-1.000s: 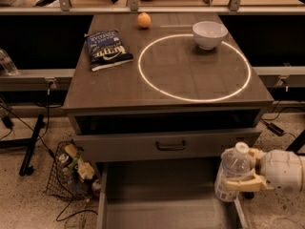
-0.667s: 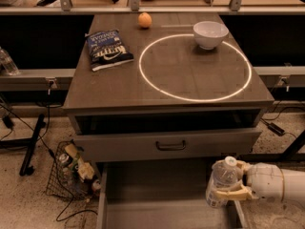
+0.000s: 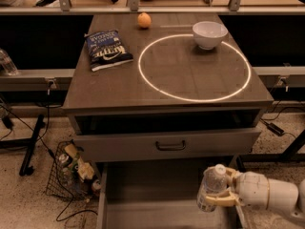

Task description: Place blue plastic bottle into middle drawer

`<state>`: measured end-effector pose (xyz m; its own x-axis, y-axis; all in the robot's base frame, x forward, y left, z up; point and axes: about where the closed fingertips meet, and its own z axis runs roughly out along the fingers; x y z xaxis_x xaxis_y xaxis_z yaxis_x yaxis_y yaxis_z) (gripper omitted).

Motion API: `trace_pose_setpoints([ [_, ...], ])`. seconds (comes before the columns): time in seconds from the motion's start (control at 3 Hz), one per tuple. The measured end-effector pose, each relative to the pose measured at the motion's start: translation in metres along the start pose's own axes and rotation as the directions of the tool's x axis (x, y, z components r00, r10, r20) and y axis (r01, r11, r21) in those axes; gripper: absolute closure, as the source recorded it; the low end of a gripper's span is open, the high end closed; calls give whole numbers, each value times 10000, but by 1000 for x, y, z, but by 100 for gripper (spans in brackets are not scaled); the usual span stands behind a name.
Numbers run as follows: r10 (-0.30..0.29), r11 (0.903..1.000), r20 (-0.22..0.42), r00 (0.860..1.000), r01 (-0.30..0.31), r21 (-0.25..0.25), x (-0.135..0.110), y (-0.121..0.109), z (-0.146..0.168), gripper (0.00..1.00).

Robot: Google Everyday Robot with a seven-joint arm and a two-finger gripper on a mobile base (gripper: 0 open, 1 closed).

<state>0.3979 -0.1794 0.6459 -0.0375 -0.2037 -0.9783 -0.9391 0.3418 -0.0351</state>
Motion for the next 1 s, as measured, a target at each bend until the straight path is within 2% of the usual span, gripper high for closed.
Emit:
trace_pose_setpoints([
  [0.33, -133, 9988, 234, 9996, 121, 485, 47, -2, 30, 100],
  [1.0, -682, 9972, 117, 9976, 678, 322, 106, -16, 77, 100],
])
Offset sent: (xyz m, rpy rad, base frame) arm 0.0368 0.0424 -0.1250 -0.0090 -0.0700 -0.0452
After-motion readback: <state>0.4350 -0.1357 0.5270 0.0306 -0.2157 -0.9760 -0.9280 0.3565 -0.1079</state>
